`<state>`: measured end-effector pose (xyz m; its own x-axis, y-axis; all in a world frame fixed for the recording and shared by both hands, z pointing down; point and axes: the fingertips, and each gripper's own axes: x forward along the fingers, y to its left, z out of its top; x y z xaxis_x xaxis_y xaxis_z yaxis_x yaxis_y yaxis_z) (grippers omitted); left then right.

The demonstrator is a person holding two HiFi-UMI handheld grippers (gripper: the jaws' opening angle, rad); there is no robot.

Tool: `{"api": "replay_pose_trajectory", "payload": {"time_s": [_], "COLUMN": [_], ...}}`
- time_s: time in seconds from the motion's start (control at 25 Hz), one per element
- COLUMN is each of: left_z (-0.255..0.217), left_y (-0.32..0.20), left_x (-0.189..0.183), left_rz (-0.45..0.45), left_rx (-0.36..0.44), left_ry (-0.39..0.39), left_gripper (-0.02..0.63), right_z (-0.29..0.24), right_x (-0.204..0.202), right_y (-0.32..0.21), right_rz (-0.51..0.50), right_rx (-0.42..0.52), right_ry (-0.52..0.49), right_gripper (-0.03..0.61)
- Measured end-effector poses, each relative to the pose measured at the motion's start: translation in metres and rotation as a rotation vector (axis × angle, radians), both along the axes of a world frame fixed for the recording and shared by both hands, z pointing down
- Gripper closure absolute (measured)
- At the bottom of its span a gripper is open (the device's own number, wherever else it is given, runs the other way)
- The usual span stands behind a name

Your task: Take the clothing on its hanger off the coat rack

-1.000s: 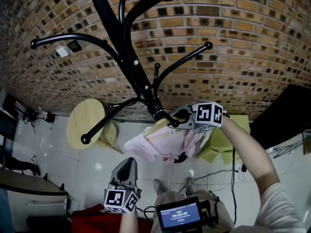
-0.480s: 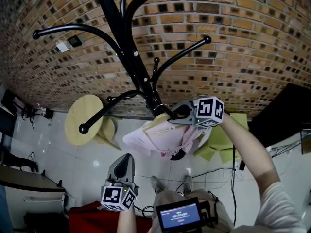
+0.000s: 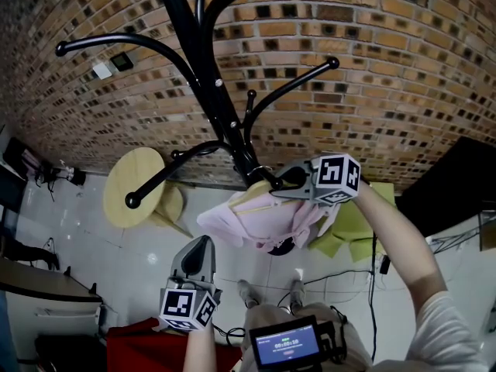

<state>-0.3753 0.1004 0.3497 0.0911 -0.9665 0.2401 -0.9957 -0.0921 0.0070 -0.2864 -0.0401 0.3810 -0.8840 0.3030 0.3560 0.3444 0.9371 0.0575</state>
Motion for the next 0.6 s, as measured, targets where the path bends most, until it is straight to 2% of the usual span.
{"api": "replay_pose_trajectory", "payload": {"time_s": [0.6], "left_z": [-0.021], "left_y": [-0.005], "left_x": [0.011], "left_rz": [0.029], "left_rx": [0.031], "left_ry": [-0.006], "left_gripper": [0.591], "right_z": [-0.029], "right_x": [0.016], "right_y": [0.015], "right_rz": [-0.002], "right_rx": [0.009], "right_ry": [-0.012], "right_gripper": [0.537]}}
